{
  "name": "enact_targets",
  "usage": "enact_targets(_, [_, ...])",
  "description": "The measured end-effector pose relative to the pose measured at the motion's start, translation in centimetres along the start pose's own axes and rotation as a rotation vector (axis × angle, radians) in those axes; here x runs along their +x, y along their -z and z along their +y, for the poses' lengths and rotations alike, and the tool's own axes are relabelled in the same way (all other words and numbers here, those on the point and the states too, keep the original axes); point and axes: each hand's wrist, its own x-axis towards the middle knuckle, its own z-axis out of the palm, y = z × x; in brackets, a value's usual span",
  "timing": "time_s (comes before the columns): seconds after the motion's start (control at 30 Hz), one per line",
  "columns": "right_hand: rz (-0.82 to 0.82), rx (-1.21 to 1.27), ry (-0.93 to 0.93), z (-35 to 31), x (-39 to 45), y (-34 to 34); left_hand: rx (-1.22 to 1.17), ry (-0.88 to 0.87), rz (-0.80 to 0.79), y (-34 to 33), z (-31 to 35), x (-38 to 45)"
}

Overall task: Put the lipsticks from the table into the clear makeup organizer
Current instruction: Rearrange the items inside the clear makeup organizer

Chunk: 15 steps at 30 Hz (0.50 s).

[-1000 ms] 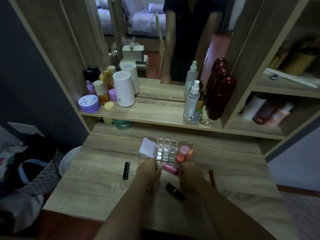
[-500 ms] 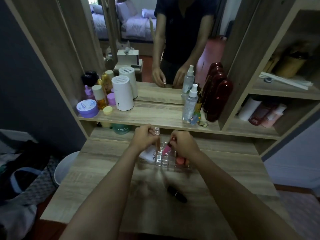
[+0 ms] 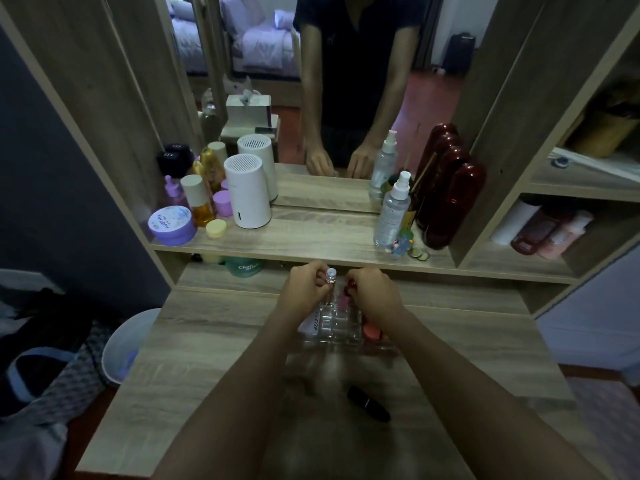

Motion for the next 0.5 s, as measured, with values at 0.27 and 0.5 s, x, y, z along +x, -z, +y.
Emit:
enact_targets(0.27, [-0.060,-0.027,-0.014,-0.3,1.1,-0.8,0.095,0.060,0.021,-0.7,-1.0,-0.1])
enact_targets(0.5, [-0.093,-0.031,-0.026,0.2,1.0,-1.6,0.098,0.030,-0.024,-1.6,-1.8,-0.2])
